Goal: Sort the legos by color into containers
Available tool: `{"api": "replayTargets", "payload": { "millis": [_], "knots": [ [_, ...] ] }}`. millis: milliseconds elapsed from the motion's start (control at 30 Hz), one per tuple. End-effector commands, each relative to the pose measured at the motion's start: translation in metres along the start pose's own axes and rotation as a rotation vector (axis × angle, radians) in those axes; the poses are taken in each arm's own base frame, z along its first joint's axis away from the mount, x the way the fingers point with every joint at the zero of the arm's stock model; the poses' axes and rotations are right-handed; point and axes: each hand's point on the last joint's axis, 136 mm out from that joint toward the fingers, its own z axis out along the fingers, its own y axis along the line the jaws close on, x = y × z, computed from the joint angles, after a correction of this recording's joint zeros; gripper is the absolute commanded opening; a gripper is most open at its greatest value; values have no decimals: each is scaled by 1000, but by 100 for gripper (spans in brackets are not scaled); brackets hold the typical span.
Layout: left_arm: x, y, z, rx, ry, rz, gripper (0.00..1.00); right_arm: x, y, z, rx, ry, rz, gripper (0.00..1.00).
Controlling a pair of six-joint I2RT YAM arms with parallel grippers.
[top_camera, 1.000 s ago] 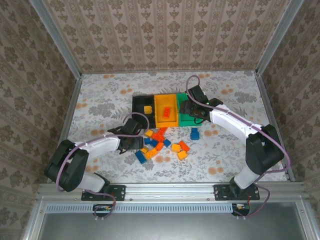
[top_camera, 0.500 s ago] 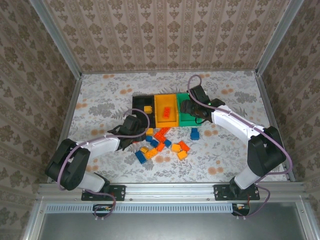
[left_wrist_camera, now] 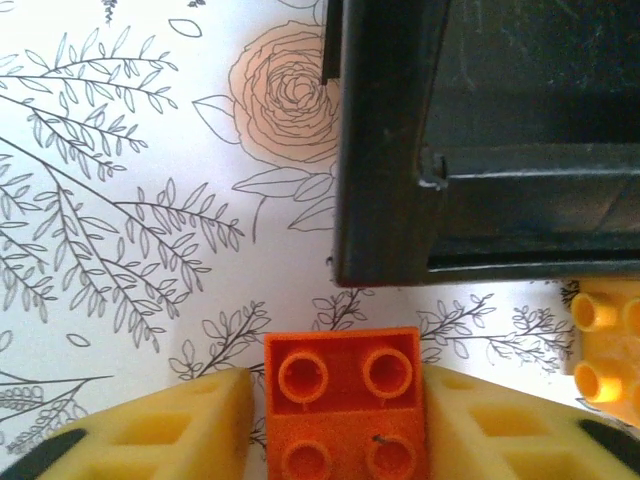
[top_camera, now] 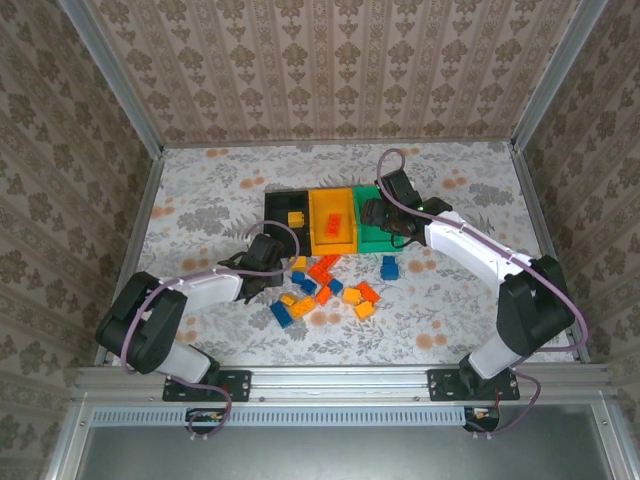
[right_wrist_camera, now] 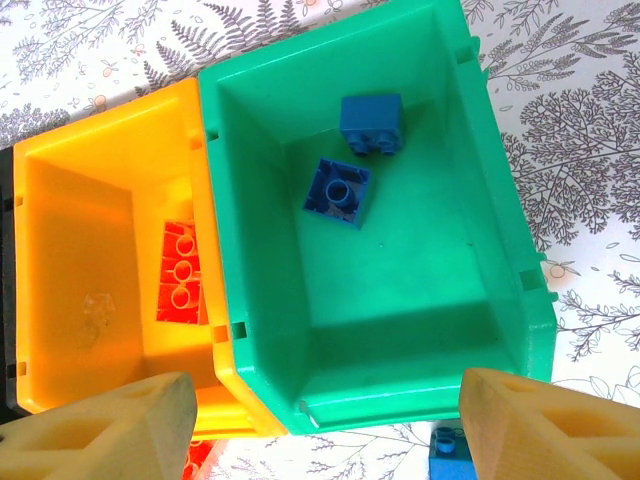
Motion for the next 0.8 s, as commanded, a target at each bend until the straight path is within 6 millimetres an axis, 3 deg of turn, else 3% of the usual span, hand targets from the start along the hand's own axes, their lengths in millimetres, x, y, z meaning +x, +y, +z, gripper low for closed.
{"api": "replayTargets", "payload": {
  "millis": [0,100,233,367,433,567,633,767],
  "knots": [
    [22,1,-3,16,70,16,40,-7,-2,-12,-7,-27,20,71],
    [19,-4,-22,39,51,34,33,-8,-5,-13,-4,-27,26,71],
    [3,-23,-62,107,-6,70,33,-5,-13,-14,2,-30,43,71],
    [-31,-52,-99,191,-94,94,33,1,-24,-16,11,-29,61,71],
    [-53,-76,-110,250,-134,109,33,7,-30,-16,19,-24,71,71],
    [-92,-128,-105,325,-175,149,34,17,-41,-16,34,-11,84,71],
    [-108,-151,-91,337,-181,167,34,23,-45,-17,42,-3,84,71],
    [-133,-180,-65,329,-180,198,34,34,-54,-15,61,21,80,71]
  ]
}}
